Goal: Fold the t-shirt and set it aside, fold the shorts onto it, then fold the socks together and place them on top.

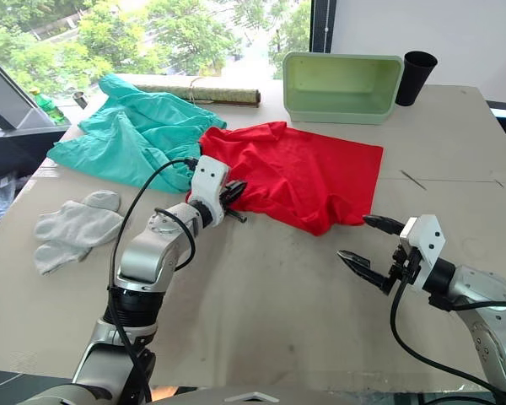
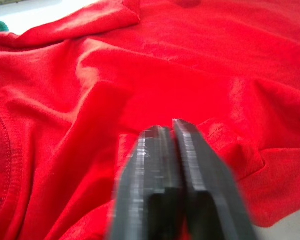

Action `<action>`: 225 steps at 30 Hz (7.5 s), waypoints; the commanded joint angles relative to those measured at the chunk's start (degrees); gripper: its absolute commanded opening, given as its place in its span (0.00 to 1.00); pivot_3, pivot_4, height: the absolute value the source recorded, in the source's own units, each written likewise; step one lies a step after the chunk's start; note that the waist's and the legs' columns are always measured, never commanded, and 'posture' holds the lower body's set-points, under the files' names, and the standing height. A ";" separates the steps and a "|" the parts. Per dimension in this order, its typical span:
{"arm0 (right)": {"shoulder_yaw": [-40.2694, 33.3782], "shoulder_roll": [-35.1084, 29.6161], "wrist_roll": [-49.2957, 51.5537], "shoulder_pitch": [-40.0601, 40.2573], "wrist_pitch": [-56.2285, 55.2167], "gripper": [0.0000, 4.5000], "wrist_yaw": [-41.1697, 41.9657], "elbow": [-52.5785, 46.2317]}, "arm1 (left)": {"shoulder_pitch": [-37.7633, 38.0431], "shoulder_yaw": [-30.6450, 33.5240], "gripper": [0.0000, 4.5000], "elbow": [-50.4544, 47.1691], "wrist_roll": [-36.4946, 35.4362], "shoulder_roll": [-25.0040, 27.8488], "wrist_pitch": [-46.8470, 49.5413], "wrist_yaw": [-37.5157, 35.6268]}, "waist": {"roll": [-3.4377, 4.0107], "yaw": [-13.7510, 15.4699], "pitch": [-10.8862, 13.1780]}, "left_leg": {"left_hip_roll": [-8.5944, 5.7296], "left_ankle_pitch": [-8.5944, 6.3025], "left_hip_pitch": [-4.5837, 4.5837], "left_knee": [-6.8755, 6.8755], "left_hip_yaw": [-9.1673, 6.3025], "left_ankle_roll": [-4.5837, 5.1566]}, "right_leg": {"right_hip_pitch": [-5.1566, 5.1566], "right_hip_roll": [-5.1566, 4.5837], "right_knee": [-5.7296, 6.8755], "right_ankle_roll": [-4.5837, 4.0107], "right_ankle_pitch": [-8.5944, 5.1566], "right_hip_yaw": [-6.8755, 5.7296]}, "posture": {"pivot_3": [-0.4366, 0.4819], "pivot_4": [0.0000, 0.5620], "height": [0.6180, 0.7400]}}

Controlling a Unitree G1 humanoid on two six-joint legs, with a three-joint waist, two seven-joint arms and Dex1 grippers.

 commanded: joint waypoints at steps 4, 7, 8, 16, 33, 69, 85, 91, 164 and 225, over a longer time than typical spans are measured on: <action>3.71 0.84 -4.56 -8.96 1.96 1.00 -4.11 3.61 | 0.67 2.21 0.00 -4.38 -0.38 0.22 -1.90 -0.09 | -0.01 -0.04 0.00 | 0.02 0.00 0.05 0.01 0.02 0.01 | 0.00 0.00 0.03 0.00 0.01 0.03 | 0.48 0.27 1.00; 6.39 1.00 -7.52 -12.94 4.23 1.00 -5.97 7.23 | 1.62 2.52 0.00 -5.97 -0.53 0.78 -2.89 -0.98 | -0.01 -0.01 0.00 | 0.01 0.04 0.04 0.01 0.04 -0.06 | 0.00 0.00 0.03 -0.02 0.02 0.03 | 0.48 0.27 1.00; 6.89 0.89 -7.97 -13.52 4.49 1.00 -5.86 7.94 | 1.79 2.64 0.00 -6.28 -0.60 0.82 -2.85 -1.03 | -0.01 0.05 0.00 | 0.01 0.04 0.04 0.01 0.05 -0.07 | 0.00 -0.01 0.03 -0.02 0.02 0.04 | 0.48 0.27 1.00; 8.61 3.63 -8.71 -21.82 7.25 1.00 -5.24 19.83 | 3.08 3.55 0.00 -7.62 -0.75 1.37 -3.40 -1.49 | -0.01 -0.04 0.00 | 0.01 0.05 0.02 0.01 0.07 -0.08 | 0.00 0.00 0.03 -0.02 0.02 0.02 | 0.48 0.27 1.00; 5.91 4.22 -5.16 -25.11 8.39 0.02 -1.56 22.04 | 2.54 3.86 0.00 -6.31 -0.57 2.39 -5.38 -2.83 | -0.01 -0.06 0.00 | 0.01 0.05 0.02 0.01 0.08 -0.08 | 0.00 -0.01 0.04 -0.02 0.03 0.03 | 0.48 0.27 1.00; 3.32 -13.09 -29.31 -97.68 -54.23 0.02 0.02 94.71 | -82.53 19.88 0.00 70.87 -9.03 16.39 -42.81 -34.76 | 0.11 -1.68 1.38 | -0.46 -0.04 -1.78 0.64 1.03 0.17 | -1.78 -0.29 0.34 0.68 0.23 -0.16 | 0.48 0.27 1.00; -7.62 -14.06 2.31 -33.64 -3.09 0.02 17.58 29.28 | -26.56 24.03 0.00 -0.70 -41.81 31.45 20.95 -42.17 | 0.27 -1.30 1.40 | 0.05 -0.05 -1.66 1.86 0.29 0.19 | -1.51 -0.15 1.49 0.58 0.25 0.18 | 0.48 0.27 1.00; -12.41 -12.35 9.25 -14.02 2.27 0.02 23.85 21.75 | -2.36 30.89 0.00 -12.55 -47.31 28.89 21.62 -38.64 | 0.14 -1.34 1.31 | 0.07 -0.09 -0.13 1.56 0.22 0.22 | 0.06 -0.40 1.12 0.65 0.18 0.13 | 0.48 0.27 1.00; -19.75 -12.79 0.79 13.71 -2.66 0.93 30.93 27.22 | -5.22 4.92 0.00 14.08 -19.29 17.64 -8.12 -39.46 | 0.49 0.04 0.88 | 0.04 -0.24 -0.25 0.82 0.13 0.45 | 0.04 -0.09 0.12 0.40 0.16 -0.02 | 0.48 0.27 1.00; 0.33 -7.25 -12.74 -33.42 3.26 1.00 9.24 43.18 | -48.86 3.65 0.80 86.25 15.43 -3.61 -36.81 -7.52 | 0.12 -0.22 0.94 | -0.13 -0.16 -0.82 1.02 0.60 0.54 | -0.45 -0.13 0.06 0.82 0.47 -0.08 | 0.48 0.27 1.00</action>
